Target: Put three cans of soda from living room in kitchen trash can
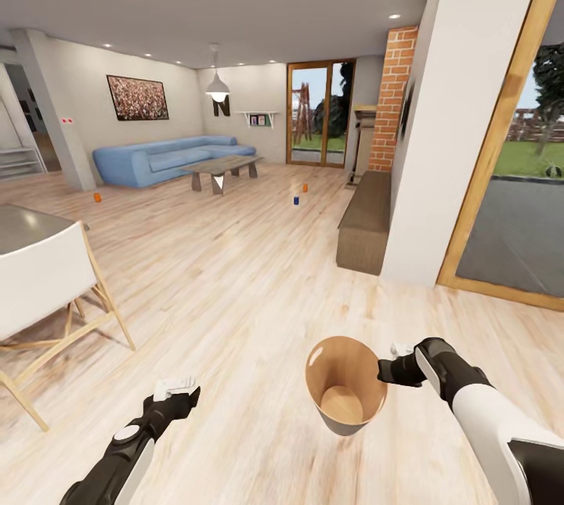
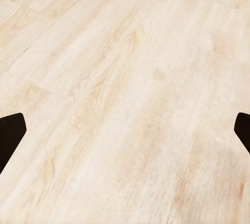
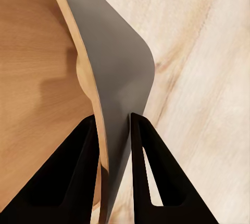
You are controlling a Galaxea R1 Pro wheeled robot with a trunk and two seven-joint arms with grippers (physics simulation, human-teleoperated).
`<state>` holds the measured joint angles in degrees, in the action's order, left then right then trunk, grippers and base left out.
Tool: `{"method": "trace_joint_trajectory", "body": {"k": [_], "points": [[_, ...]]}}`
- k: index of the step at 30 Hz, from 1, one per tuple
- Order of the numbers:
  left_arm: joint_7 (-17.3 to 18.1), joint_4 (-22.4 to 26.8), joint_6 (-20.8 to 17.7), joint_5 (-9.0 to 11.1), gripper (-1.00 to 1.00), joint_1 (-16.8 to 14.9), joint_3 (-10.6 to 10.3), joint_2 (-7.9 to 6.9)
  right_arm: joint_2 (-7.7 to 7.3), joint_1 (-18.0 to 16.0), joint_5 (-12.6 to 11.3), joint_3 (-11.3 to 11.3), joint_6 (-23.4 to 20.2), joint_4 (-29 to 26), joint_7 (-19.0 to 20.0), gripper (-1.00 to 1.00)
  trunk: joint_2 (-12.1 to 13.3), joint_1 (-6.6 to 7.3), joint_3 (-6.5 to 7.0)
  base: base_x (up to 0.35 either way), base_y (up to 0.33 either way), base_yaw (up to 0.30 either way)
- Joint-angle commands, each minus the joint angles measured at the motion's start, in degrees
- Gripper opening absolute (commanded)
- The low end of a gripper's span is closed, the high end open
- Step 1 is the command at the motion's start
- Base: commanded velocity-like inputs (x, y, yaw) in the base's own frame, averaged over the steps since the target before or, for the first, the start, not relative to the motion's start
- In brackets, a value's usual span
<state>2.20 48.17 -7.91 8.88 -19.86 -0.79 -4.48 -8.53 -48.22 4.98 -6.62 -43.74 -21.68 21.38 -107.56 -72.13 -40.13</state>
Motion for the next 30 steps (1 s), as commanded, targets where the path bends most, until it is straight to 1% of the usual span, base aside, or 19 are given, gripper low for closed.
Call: {"method": "trace_joint_trajectory", "body": {"k": [1, 30], "points": [[0.0, 0.0, 0.0, 0.0, 1.00, 0.0, 0.0, 0.00, 0.04, 0.0, -1.2, -0.2, -0.2, 0.0, 0.3, -1.00, 0.4, 0.23, 0.19, 0.000, 0.000, 0.000], [0.0, 0.0, 0.1, 0.0, 1.00, 0.0, 0.0, 0.00, 0.37, 0.0, -1.2, -0.2, -0.2, 0.0, 0.3, -1.00, 12.0, 6.60, 5.40, 0.000, 0.000, 0.000]]}}
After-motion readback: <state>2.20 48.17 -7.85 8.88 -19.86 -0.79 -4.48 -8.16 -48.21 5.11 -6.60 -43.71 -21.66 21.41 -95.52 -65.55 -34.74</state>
